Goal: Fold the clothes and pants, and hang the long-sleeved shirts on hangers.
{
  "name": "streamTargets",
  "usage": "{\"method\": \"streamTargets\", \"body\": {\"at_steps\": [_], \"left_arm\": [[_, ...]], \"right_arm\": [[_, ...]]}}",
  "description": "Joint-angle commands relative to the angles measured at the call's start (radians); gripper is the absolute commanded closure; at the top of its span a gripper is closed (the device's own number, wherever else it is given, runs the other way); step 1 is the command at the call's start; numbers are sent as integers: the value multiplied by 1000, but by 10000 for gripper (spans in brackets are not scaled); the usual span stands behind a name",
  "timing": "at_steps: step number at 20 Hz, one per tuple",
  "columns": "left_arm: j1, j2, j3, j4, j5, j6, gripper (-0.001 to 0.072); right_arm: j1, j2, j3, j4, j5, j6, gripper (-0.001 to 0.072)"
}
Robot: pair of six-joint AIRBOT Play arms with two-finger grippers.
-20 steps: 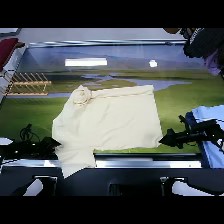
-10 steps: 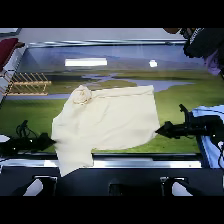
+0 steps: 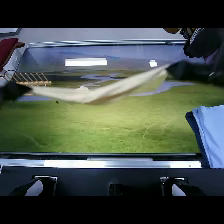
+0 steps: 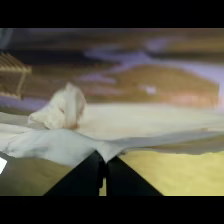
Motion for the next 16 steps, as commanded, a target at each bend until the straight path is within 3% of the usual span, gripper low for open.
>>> {"method": "streamTargets", "body": {"at_steps": [1, 4, 8, 11, 16], "left_arm": [[-22, 37, 437, 87, -59, -187, 694], [-21, 129, 680, 331, -75, -357, 693], [-21, 256, 735, 658, -76, -536, 693], [-22, 255, 729, 680, -76, -515, 693], [-24, 119, 619, 423, -75, -293, 693]], "right_arm": [[10, 95, 349, -48, -65, 120, 684], [10, 255, 468, -162, -77, 230, 685], [10, 447, 482, -515, 15, 454, 684], [10, 447, 482, -645, 20, 521, 684], [10, 203, 480, -567, -217, 607, 684]]}}
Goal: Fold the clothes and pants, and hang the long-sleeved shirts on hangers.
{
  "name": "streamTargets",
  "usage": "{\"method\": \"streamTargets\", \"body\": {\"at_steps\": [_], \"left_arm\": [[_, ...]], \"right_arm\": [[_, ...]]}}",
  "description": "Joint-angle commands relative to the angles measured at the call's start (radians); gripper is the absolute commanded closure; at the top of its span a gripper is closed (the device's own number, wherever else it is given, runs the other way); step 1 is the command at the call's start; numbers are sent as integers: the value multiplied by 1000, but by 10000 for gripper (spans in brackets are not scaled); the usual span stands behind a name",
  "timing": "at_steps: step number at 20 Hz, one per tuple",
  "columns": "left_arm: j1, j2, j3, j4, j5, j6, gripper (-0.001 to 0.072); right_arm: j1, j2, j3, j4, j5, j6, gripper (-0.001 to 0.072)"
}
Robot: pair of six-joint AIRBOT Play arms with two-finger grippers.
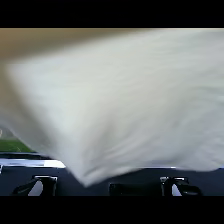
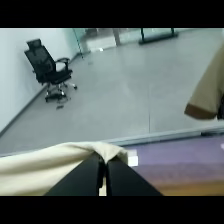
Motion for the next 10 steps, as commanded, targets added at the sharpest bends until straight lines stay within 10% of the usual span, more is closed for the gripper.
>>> {"method": "streamTargets", "body": {"at_steps": [1, 5, 10], "left_arm": [[-5, -112, -80, -159, 2, 151, 693], [-115, -385, -203, -191, 33, 254, 693], [-266, -815, -230, -125, 248, 302, 693]], "right_arm": [[0, -194, 2, 40, -197, 70, 684], [0, -520, 2, 79, -319, 14, 684], [0, -908, 2, 79, -148, -47, 684]]}}
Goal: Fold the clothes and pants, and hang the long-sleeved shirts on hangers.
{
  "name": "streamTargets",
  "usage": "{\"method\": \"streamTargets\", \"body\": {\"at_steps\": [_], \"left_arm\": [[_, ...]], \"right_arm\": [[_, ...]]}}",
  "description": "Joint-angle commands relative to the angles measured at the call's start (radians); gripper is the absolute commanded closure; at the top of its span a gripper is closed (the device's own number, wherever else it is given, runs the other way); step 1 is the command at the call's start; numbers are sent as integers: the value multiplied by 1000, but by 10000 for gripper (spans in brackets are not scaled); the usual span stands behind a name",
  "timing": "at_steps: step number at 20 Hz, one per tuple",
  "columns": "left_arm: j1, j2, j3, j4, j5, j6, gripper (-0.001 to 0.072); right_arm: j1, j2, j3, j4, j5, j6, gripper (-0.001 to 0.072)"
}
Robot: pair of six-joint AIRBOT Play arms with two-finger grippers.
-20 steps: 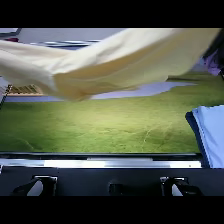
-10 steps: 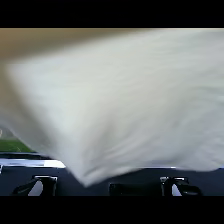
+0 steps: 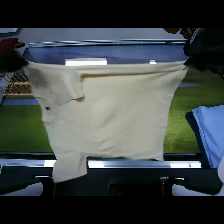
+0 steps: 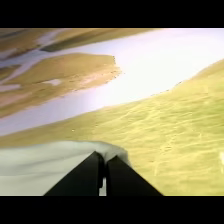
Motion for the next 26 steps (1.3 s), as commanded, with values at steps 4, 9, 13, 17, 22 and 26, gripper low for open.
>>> {"method": "streamTargets", "body": {"at_steps": [4, 9, 13, 17, 22, 26], "left_arm": [[-123, -476, 27, 53, 290, 43, 693], [-107, -531, 61, 61, 250, 73, 694], [-99, -530, 61, 61, 53, 85, 693], [-97, -531, 61, 89, -100, 87, 693], [-116, -543, 60, 140, -167, 78, 693], [-123, -550, 60, 151, -168, 70, 693]], "right_arm": [[0, -413, 2, 15, 301, -67, 684], [-4, -448, 2, -10, 255, -78, 684], [-4, -448, 2, -44, 113, -76, 684], [-3, -465, 1, -81, -18, -76, 683], [-1, -511, -1, -77, -72, -47, 683], [4, -536, -14, -80, -87, -30, 683]]}}
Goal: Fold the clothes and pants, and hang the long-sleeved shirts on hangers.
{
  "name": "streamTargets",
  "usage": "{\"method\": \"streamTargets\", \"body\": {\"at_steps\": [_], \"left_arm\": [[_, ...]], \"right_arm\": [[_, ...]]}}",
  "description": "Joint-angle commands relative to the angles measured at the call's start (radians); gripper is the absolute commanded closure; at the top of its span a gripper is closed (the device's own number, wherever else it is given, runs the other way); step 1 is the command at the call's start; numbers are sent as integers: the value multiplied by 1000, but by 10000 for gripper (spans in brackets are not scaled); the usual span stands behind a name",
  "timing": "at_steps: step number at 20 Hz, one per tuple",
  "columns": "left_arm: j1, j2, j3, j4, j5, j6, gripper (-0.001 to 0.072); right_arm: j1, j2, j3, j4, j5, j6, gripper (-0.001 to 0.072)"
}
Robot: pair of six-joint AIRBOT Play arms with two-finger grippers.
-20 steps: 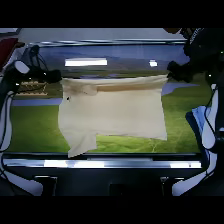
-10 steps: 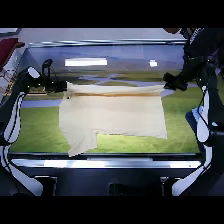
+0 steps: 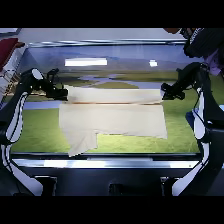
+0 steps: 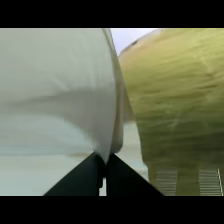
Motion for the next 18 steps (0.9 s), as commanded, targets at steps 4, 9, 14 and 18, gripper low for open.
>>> {"method": "streamTargets", "body": {"at_steps": [4, 9, 14, 18], "left_arm": [[-5, -13, -2, 17, -21, -26, 693], [-3, -13, -2, 17, -22, -26, 554], [45, 57, -2, 72, -75, -84, 218], [191, 233, -149, -61, -87, -38, 203]], "right_arm": [[29, -34, -15, -21, -33, 10, 682], [40, -39, -15, -170, -92, 15, 453], [29, 60, -15, -301, -103, -88, 338], [-92, 227, -109, -90, -11, -232, 338]]}}
